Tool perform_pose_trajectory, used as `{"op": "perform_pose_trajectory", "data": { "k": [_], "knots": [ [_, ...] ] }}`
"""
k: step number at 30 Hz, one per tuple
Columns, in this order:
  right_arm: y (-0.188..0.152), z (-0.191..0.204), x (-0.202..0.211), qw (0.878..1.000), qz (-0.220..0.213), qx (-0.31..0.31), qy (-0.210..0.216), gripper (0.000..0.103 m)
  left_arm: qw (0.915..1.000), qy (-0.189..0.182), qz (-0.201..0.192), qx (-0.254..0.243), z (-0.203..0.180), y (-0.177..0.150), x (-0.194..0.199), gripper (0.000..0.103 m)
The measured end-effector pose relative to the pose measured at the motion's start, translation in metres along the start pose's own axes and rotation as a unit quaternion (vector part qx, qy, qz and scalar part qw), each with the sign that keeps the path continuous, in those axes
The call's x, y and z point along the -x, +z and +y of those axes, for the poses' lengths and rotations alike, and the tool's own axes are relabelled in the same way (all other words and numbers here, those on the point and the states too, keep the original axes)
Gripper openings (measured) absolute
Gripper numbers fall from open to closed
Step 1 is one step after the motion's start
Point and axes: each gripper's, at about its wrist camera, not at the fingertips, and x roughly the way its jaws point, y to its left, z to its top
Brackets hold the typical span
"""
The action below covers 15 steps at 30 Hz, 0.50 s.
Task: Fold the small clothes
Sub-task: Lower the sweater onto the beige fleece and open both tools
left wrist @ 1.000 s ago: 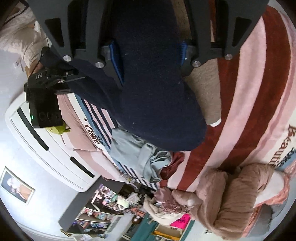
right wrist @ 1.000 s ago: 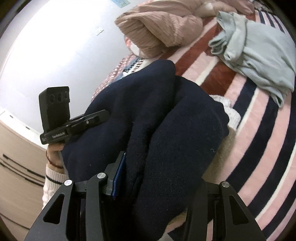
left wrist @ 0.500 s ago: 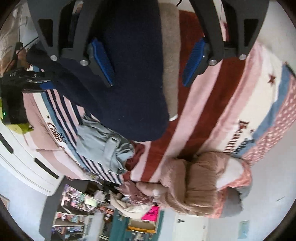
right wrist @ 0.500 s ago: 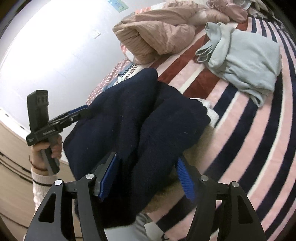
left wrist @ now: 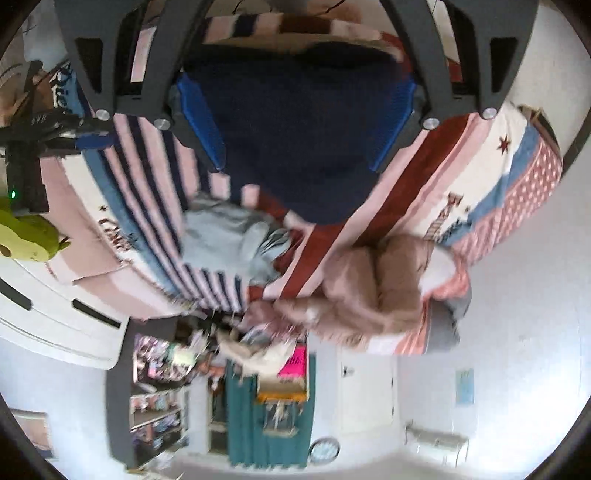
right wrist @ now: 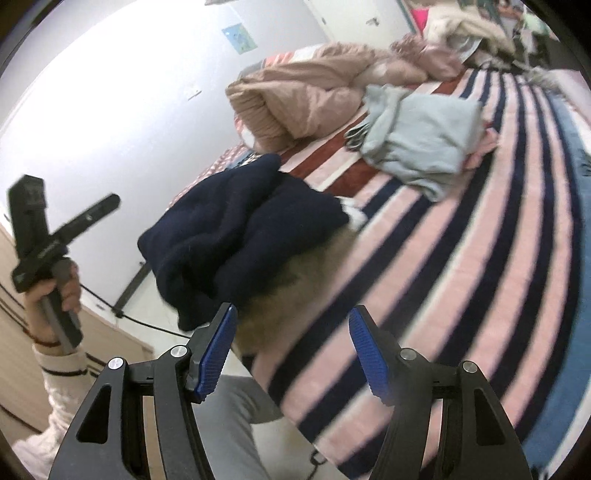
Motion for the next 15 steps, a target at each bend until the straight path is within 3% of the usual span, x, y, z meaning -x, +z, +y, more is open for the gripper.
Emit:
{"op": "perform_pose_trajectory", "data": {
  "k": [8, 12, 15],
  "knots": [
    [-0.050, -0.010, 0.082, 0.994, -0.069, 0.031, -0.082, 0.060, 0.9941, -0.002, -0.106, -0.023, -0.115, -0.015, 0.038, 0.086],
    [-0.072, -0.003, 0.131, 0.977, -0.134, 0.065, -0.152, 0.061, 0.9872, 0.001, -0.159, -0.018, -0.163, -0.028, 0.048, 0.100],
    [-0.087, 0.004, 0.158, 0.960, -0.183, 0.084, -0.197, 0.076, 0.9815, -0.003, -0.191, -0.016, -0.189, -0.037, 0.053, 0.102]
  ]
}}
